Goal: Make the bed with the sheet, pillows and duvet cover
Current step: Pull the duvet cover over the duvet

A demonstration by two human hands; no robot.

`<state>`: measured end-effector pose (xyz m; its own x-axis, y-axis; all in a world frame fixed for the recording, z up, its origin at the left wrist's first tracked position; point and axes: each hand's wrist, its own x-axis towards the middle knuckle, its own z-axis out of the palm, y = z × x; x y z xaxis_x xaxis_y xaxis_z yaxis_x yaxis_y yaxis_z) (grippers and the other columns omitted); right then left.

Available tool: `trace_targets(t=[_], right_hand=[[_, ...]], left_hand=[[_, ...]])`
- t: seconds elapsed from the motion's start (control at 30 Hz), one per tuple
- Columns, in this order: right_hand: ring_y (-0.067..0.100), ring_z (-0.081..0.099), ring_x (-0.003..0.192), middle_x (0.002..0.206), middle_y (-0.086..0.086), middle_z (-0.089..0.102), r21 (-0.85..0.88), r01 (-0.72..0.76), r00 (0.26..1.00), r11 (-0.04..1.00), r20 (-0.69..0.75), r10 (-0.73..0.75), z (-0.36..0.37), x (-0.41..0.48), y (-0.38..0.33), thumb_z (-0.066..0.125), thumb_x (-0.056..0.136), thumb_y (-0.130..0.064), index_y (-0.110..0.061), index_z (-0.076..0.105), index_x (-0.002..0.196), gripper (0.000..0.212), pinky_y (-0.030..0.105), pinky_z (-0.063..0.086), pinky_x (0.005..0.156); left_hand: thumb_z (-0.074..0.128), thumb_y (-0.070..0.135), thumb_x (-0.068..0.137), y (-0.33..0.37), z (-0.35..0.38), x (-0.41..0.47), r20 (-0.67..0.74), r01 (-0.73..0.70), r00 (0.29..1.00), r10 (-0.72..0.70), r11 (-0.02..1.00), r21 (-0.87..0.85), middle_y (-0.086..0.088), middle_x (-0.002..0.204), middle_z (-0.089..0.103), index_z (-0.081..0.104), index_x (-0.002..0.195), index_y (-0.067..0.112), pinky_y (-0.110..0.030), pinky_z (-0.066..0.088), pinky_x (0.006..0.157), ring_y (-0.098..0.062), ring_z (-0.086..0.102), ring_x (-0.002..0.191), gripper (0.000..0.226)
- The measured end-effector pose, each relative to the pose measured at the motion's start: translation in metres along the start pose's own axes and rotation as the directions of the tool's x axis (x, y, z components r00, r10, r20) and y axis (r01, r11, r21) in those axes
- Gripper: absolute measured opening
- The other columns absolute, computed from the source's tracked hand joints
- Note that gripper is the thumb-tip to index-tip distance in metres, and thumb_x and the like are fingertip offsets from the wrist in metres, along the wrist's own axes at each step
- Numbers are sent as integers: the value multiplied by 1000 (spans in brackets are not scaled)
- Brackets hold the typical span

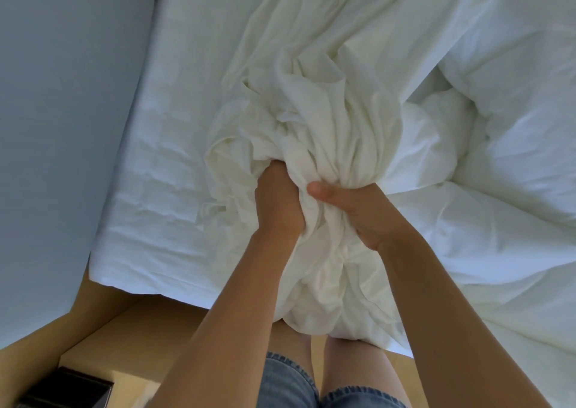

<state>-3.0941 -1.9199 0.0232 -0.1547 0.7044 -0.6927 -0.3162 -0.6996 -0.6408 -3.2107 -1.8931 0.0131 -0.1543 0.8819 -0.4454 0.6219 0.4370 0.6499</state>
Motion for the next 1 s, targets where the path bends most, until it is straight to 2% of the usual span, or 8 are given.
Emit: trace_targets(t=[0.07,0.27,0.47,0.6,0.67,0.73,0.83,1.0], right_hand=[[14,68,97,102,-3,72,-23,-21,999,1000,-45,20,1,0,-2,90,45,-30,-20,66,107,68,37,53,91],[21,66,103,109,5,70,93,-9,995,996,-97,18,-5,0,10,73,64,-19,-15,65,113,50,40,51,91],[18,69,91,95,1,73,233,10,995,972,-100,13,-8,-3,11,74,67,-11,-19,70,96,31,28,56,68],[18,68,95,101,3,72,293,47,961,955,-275,37,10,1,0,69,78,-15,-15,67,105,27,33,56,80],[12,70,79,84,-2,74,272,53,937,961,-346,47,26,4,-13,70,80,-16,-15,69,93,13,24,56,66],[14,69,79,84,-2,73,252,63,914,966,-404,46,45,5,-22,72,78,-19,-16,70,92,15,25,56,69],[17,67,92,96,-1,72,283,114,876,952,-480,38,60,-8,-24,74,75,-20,-16,69,100,26,32,54,82],[11,68,81,81,-9,72,263,186,815,947,-580,1,39,-51,-5,75,72,-18,-24,69,83,14,28,55,71]], left_hand=[[47,21,96,2,-2,-3,-16,-6,1000,4,995,-102,-5,98,63,58,102,6,-39,48,87,-26,59,94,20],[50,5,90,-3,-6,0,78,8,997,4,988,-154,8,54,40,38,56,19,-12,30,46,-5,36,49,38],[55,21,91,2,-25,18,481,-21,876,22,1000,-7,6,75,57,57,81,17,-9,38,59,-1,48,68,11],[51,17,93,12,-28,15,330,-295,912,245,949,110,7,55,41,38,53,23,-12,31,49,-4,39,54,43],[53,19,93,13,-39,15,225,-359,921,318,917,173,6,50,36,32,50,23,-23,25,47,-7,35,49,48],[56,22,92,16,-55,18,146,-382,922,359,906,184,6,48,32,28,49,20,-29,22,47,-8,31,46,51],[62,23,86,27,-77,24,83,-331,942,324,938,103,9,40,32,29,47,19,-27,24,46,-7,29,41,52],[68,13,78,41,-91,19,90,-112,987,133,973,-204,6,44,32,32,45,19,-22,28,48,-12,36,49,49]])
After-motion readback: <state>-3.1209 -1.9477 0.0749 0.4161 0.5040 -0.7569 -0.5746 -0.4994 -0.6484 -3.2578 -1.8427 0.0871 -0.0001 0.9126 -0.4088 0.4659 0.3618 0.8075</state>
